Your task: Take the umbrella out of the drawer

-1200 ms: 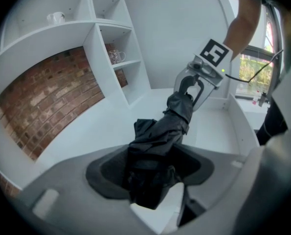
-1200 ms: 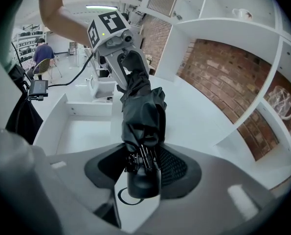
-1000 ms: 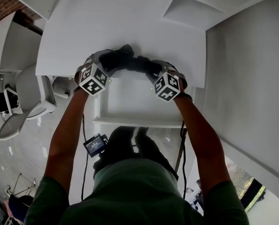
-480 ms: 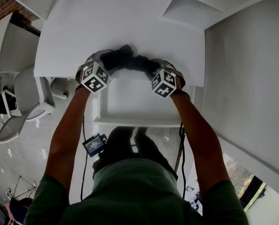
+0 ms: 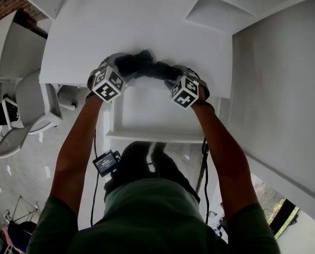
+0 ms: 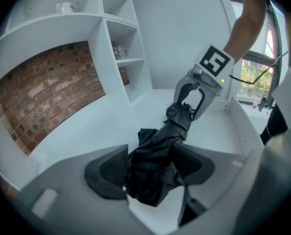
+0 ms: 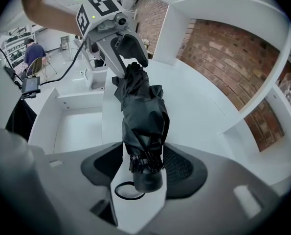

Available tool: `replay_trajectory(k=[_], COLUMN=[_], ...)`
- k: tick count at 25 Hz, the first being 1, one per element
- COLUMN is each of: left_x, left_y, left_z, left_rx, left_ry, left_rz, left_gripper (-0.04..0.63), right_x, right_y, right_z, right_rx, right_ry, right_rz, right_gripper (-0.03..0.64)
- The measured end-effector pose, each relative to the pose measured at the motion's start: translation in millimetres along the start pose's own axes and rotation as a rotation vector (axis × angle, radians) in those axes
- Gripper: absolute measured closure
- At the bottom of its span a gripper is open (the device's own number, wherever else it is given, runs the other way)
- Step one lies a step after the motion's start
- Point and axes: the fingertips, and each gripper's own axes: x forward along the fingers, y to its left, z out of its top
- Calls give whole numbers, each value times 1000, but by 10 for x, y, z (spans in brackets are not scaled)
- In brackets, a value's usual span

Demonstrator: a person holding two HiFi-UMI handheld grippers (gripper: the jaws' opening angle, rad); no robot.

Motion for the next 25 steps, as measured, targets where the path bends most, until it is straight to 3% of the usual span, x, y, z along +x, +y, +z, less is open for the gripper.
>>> replay_trajectory(k=[14, 21, 25], left_x=[-594, -1155, -1595], left_y=[72, 66, -24], left_z=[305, 749, 1114], left_rx=[24, 67, 97], left_ry=[-55, -129, -199], left_rz=[110, 202, 269], left_gripper=[324, 351, 390], right_x=[-456, -1094, -1697], right_y=[42, -42, -52], right_z=[357, 822, 1172], right_rx=[-42, -60, -62], right_ry=[-100, -257, -404], right_rz=[-33, -110, -175], right_gripper=[327, 330, 382])
